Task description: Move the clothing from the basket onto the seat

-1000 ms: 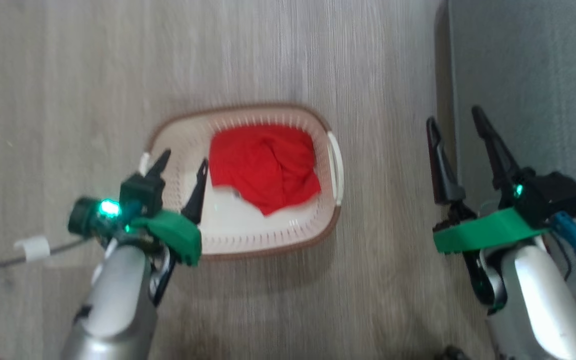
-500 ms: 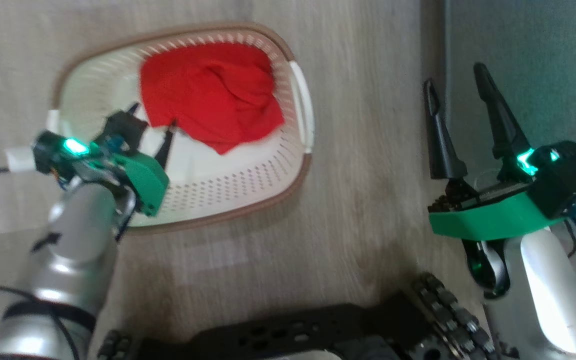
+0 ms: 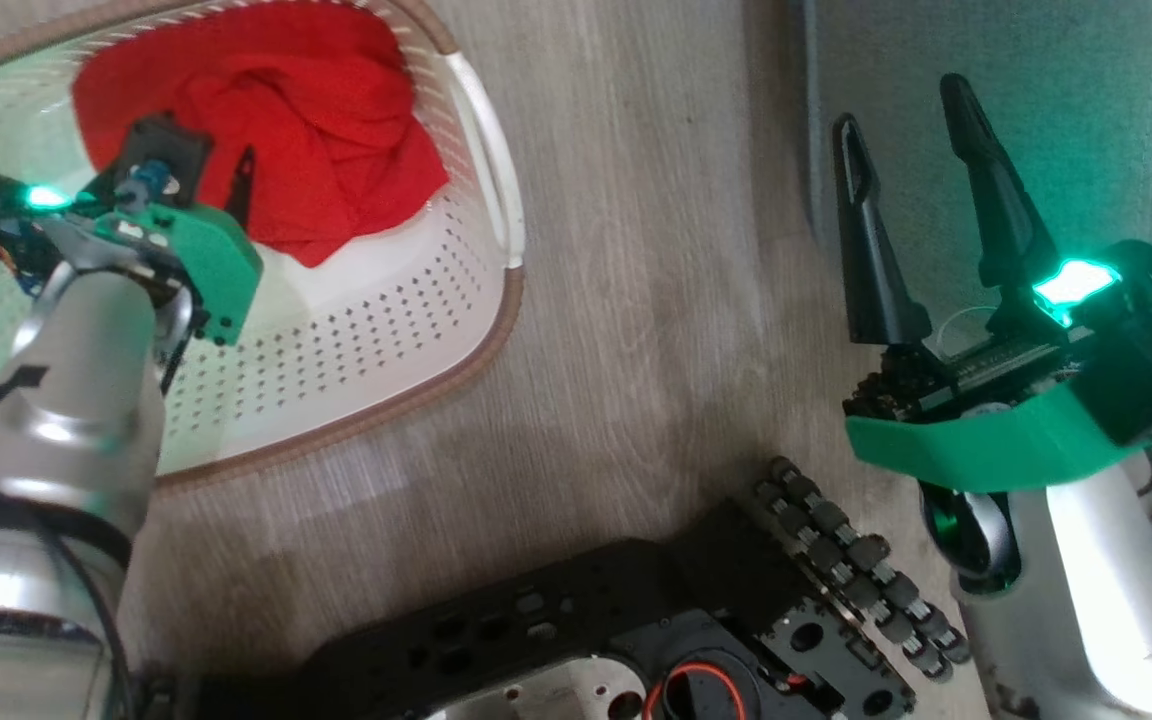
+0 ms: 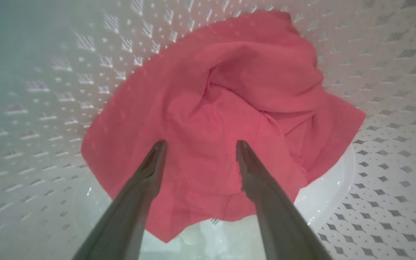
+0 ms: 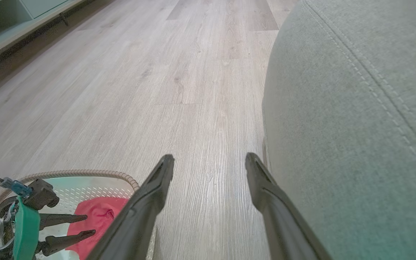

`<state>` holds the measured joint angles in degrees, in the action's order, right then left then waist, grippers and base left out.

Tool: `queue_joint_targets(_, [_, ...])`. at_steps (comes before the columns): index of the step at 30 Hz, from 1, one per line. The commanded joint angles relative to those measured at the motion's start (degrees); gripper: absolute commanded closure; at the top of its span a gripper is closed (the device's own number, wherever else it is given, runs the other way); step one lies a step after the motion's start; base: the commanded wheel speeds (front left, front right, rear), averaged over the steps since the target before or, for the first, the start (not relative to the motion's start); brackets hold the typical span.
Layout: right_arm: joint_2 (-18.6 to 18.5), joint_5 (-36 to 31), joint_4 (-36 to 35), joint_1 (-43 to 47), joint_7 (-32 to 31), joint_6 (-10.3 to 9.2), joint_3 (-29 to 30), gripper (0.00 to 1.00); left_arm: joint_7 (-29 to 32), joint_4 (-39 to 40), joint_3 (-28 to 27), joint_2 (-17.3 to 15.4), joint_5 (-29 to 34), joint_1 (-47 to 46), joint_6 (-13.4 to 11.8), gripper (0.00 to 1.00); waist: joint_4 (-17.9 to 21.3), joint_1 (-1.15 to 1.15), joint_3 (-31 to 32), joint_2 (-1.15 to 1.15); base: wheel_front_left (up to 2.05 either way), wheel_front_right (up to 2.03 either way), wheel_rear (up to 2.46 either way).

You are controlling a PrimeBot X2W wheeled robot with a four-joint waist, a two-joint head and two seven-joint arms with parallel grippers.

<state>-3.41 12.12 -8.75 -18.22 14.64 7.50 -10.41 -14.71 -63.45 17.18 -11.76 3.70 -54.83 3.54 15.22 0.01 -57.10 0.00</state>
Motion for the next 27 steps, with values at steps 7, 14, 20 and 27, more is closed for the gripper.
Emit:
queue_joint_targets(7, [0.5, 1.5, -3.0, 4.0, 0.4, -0.01, -1.6, 0.00, -0.3, -5.1, -1.7, -2.5, -0.7, -3.5, -5.4, 0.00, 1.6, -0.01, -1.8, 0.00, 0.00, 0.00, 0.00])
queue_joint_targets(14, [0.5, 2.3, -3.6, 4.9, 0.4, -0.01, -2.4, 0.00, -0.3, -8.4, -0.7, -3.1, -0.3, -6.2, -7.2, 0.00, 2.5, -0.01, -2.5, 0.00, 0.00, 0.00, 0.00])
queue_joint_targets(20, [0.5, 2.4, -3.8, 5.3, 0.4, -0.01, -2.6, 0.00, 0.3, -9.5, 1.3, -2.4, 0.5, -7.9, -6.0, 0.00, 2.6, -0.01, -3.1, 0.00, 0.00, 0.00, 0.00])
queue_joint_targets(27, [0.5, 2.3, -4.0, 5.6, 0.4, -0.01, -3.0, 0.00, 5.6, -10.3, 5.4, -1.6, 2.4, -8.1, 0.6, 0.00, 2.6, -0.01, -3.5, 0.00, 0.00, 0.00, 0.00])
